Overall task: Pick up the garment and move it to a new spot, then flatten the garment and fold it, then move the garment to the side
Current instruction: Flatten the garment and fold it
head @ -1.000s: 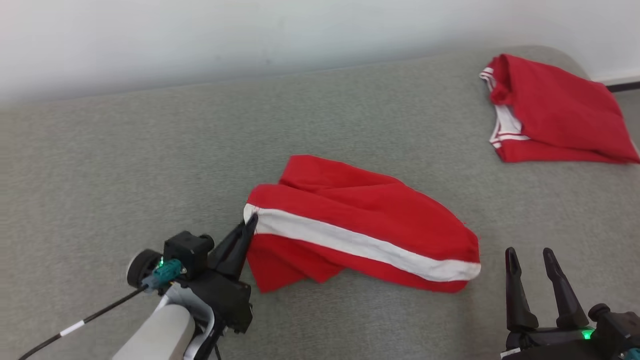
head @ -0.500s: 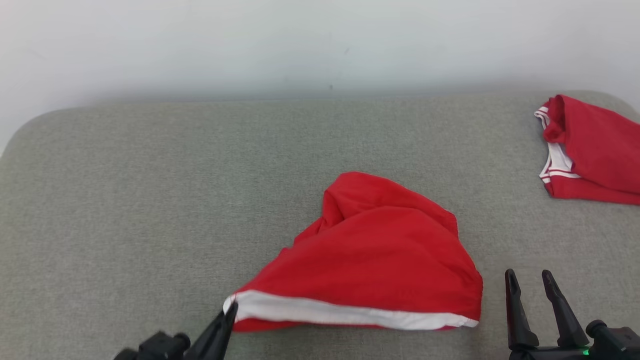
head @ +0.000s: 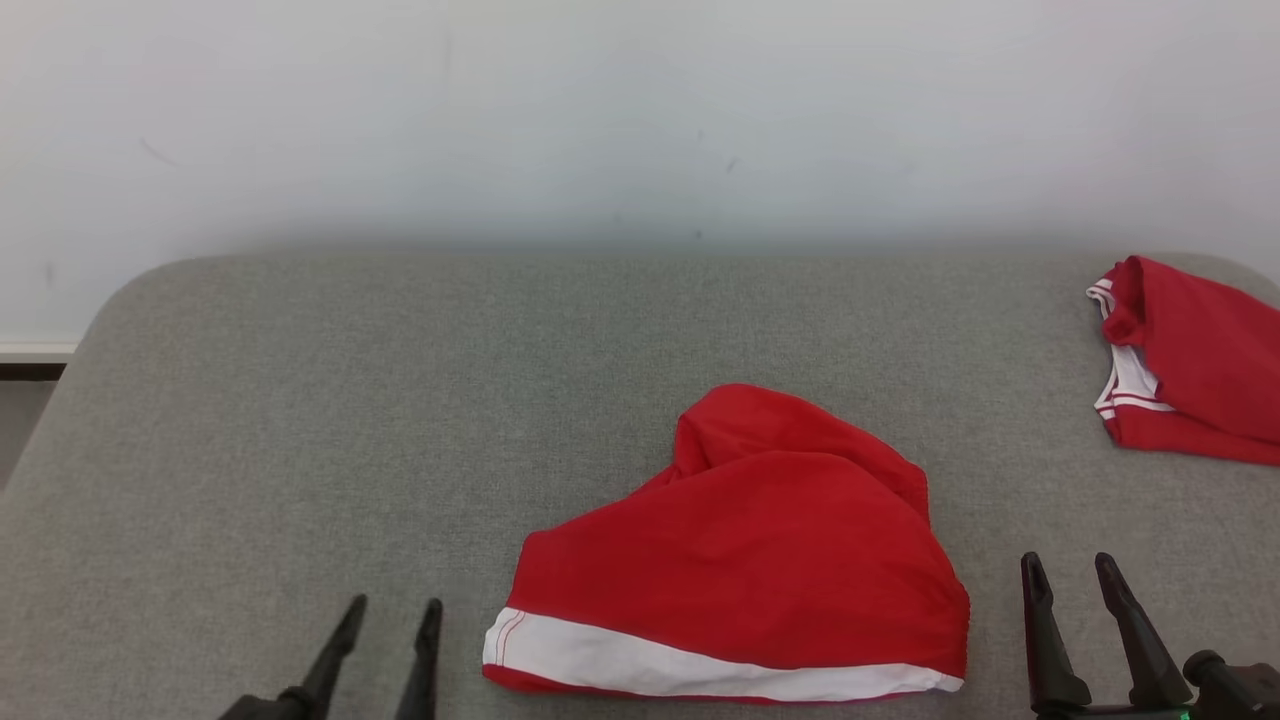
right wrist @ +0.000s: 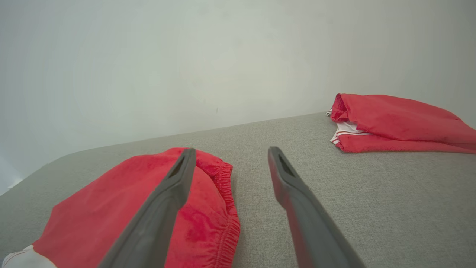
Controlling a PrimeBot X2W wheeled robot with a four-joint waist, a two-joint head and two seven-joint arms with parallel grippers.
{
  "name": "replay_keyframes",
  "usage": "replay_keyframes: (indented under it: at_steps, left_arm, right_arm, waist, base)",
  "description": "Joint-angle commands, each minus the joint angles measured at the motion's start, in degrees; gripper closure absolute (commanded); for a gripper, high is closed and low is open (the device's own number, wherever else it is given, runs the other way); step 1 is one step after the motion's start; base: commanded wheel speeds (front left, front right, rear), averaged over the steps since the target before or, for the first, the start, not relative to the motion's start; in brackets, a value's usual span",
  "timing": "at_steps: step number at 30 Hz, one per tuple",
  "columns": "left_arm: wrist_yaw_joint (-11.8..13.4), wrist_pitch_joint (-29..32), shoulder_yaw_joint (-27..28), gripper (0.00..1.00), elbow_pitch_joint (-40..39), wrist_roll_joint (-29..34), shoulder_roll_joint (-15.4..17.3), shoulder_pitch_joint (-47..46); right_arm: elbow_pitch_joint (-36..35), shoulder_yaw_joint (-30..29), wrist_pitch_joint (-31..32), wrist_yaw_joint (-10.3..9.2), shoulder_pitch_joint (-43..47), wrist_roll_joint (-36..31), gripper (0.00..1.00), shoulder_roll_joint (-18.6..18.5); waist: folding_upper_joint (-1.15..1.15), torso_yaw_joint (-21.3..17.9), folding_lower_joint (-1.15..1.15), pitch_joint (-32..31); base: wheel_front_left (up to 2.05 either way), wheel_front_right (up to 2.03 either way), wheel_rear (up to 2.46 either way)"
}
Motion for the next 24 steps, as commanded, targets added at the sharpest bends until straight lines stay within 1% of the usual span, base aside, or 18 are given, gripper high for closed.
replay_keyframes:
  at_steps: [1, 3, 4, 8, 15, 24]
  left_arm:
    - [0.2, -0.2, 2.8, 0.0, -1.7, 1.9, -1.0, 1.5]
    - [0.5, -0.2, 5.8, 0.0, -3.3, 3.7, -1.8, 2.6]
    - [0.5, -0.2, 5.8, 0.0, -3.3, 3.7, -1.8, 2.6]
    - [0.1, -0.2, 10.2, 0.0, -5.5, 6.7, -3.0, 4.4]
    - [-0.5, -0.2, 15.3, 0.0, -6.1, 10.2, -3.8, 6.6]
    - [-1.3, -0.2, 17.5, 0.0, -4.5, 12.3, -4.9, 7.6]
  right_arm:
    - [-0.3, -0.3, 0.0, -0.13, 0.4, 0.3, 0.0, -0.5]
    - [-0.5, -0.4, 0.0, -0.13, 0.5, 0.3, 0.0, -0.7]
    - [-0.5, -0.4, 0.0, -0.13, 0.5, 0.3, 0.0, -0.7]
    - [-0.7, -0.9, 0.0, -0.13, 0.9, 0.4, 0.0, -0.7]
    - [-1.1, -1.6, 0.0, -0.13, 2.2, 0.0, 0.0, -0.1]
    - [-1.1, -1.5, 0.0, -0.13, 3.2, -0.4, 0.0, 0.3]
  waist:
    - [0.0, 0.3, 0.01, -0.9]
    - [0.0, 0.2, 0.01, -1.2]
    - [0.0, 0.2, 0.01, -1.2]
    - [0.0, 0.1, 0.01, -1.6]
    - [0.0, -0.3, 0.01, -1.9]
    - [0.0, -0.6, 0.01, -2.1]
  base:
    - [0.0, 0.0, 0.0]
    - [0.0, 0.0, 0.0]
    - [0.0, 0.0, 0.0]
    - [0.0, 0.0, 0.0]
    - [0.0, 0.0, 0.0]
    - [0.0, 0.0, 0.0]
